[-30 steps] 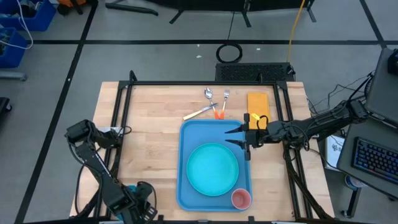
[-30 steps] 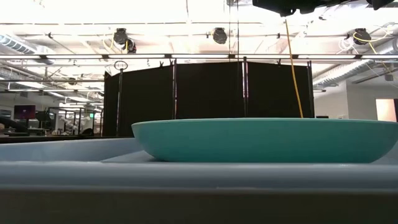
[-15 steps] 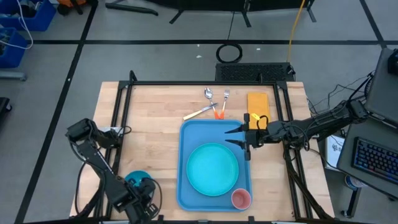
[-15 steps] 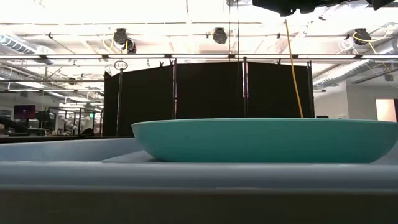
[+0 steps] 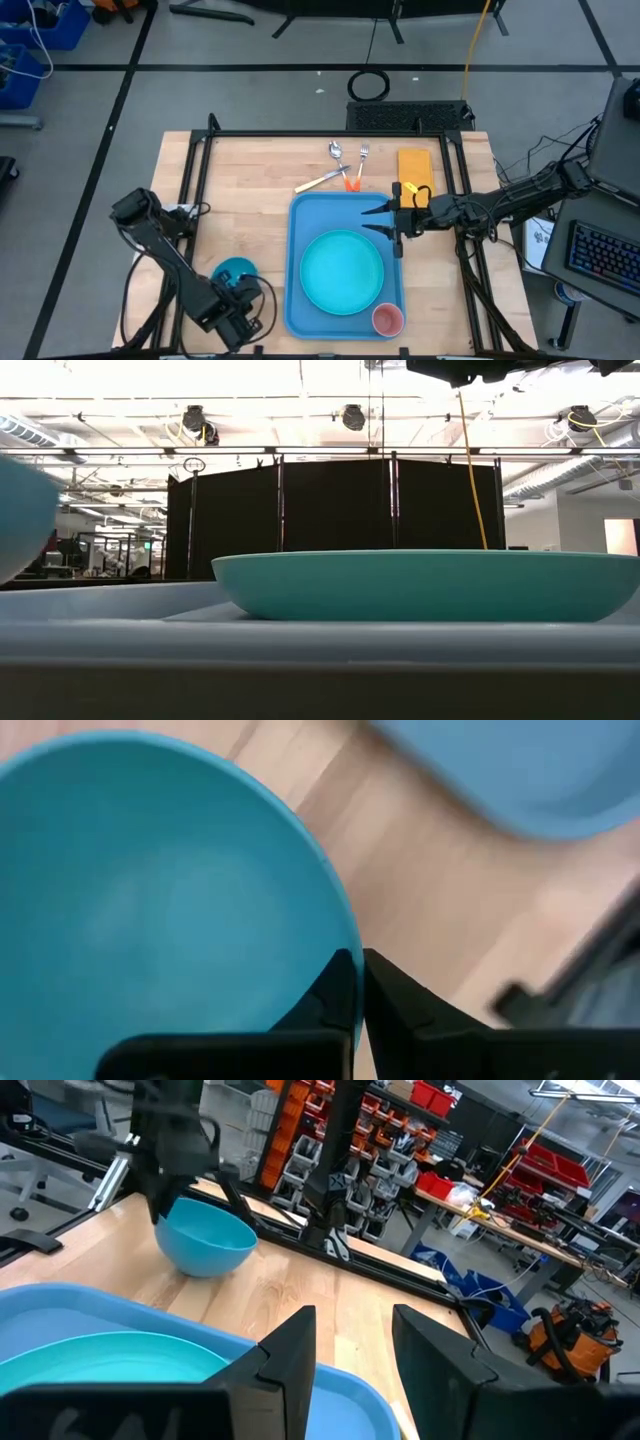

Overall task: Set up tray
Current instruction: Put the blue bowl on the plate on the blue serving tray

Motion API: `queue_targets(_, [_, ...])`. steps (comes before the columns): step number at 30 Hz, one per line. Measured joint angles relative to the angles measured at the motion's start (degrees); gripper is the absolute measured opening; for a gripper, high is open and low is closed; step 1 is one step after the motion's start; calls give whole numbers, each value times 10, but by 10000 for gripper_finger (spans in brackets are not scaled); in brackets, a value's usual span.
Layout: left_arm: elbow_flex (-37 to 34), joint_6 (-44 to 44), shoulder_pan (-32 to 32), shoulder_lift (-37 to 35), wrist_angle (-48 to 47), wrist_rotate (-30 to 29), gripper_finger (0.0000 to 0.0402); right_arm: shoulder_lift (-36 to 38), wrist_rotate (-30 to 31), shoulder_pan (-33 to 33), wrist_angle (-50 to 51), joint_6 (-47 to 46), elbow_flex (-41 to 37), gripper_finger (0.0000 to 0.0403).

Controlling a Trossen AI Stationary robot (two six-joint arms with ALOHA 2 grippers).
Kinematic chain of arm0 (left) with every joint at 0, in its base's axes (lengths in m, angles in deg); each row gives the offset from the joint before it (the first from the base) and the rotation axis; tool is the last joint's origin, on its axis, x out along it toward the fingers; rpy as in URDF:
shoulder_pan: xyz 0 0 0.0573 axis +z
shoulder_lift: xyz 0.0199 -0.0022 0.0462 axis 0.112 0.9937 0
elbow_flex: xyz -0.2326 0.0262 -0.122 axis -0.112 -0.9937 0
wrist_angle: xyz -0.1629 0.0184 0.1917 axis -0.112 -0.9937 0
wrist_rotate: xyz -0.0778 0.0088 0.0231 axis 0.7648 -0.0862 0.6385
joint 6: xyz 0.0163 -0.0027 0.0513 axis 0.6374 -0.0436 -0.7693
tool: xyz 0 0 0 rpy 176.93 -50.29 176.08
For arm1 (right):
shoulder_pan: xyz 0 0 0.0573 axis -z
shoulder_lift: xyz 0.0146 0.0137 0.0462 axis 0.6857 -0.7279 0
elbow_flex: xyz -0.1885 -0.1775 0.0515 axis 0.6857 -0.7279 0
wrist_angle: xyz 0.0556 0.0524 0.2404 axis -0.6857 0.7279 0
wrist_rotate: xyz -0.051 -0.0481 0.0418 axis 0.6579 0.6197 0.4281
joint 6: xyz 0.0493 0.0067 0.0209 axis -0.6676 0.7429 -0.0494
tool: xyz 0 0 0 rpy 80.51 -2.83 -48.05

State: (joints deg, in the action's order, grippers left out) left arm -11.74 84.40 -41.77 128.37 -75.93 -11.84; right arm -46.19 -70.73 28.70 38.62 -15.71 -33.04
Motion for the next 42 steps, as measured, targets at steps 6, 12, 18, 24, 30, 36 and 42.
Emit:
queue_targets(6, [63,-47,14,-1,-73,-30,8,0,0,0,4,-6,0,123])
queue_targets(12, [103,-122,39,-1,-110,-98,8,0,0,0,4,-5,0,123])
queue_targets(18, [109,-228,83,-1,-101,-135,8,0,0,0,7,-9,0,123])
queue_targets(24, [109,-355,132,-1,-52,-157,8,0,0,0,8,-9,0,123])
queue_targets(30, [109,-505,186,-1,58,-128,8,0,0,0,9,-9,0,123])
queue_targets(36, [109,-598,228,-1,108,-104,8,0,0,0,15,-20,0,123])
queue_targets(42, [109,-647,260,1,154,-45,8,0,0,0,18,-20,0,123])
